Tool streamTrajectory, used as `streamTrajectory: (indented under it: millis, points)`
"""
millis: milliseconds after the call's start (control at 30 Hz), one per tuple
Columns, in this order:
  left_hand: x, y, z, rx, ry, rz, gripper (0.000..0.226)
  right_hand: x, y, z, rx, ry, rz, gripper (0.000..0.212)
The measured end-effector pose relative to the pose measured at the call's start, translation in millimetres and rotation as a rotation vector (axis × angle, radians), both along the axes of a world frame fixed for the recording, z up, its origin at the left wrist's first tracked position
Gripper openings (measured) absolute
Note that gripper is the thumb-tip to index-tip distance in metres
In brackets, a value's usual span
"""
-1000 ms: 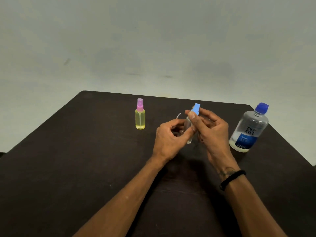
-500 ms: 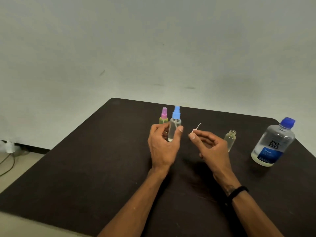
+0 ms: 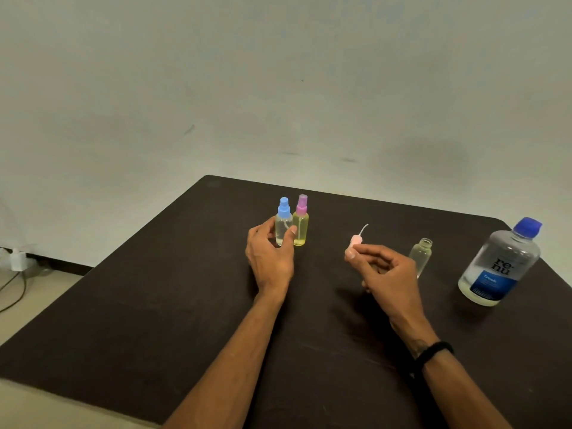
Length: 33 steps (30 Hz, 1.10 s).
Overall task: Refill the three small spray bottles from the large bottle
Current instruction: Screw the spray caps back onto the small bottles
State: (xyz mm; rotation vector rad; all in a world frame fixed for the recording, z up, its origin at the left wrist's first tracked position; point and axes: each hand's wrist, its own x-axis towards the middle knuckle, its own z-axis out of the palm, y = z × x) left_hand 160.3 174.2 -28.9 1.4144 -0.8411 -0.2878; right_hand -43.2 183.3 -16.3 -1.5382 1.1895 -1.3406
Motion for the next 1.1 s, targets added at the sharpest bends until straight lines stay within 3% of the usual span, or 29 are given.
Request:
streamTrajectory:
  millis: [333, 600, 733, 933, 1100]
  points:
    - [3, -9, -4, 0.062, -0.001, -0.037, 0.045, 0, 2, -1, -0.187, 0.198, -0.238, 0.02]
    - [0, -6, -2, 0.063, -0.011, -0.014, 0.061, 5, -24, -15, -0.31, 0.598, -0.195, 0.048]
    - [-4, -1, 3, -0.018, -0.086, 0.101, 0.044, 13, -40, -19, -0.175, 0.77, -0.178, 0.055]
    - [-13, 5, 6, -0.212, -0.271, 0.054, 0.024, 19, -53, -21, -0.125, 0.906, -0.182, 0.042]
    - [-18, 7, 4, -0.24, -0.389, -0.105, 0.034, 16, -50, -20, -0.166, 0.891, -0.195, 0.024]
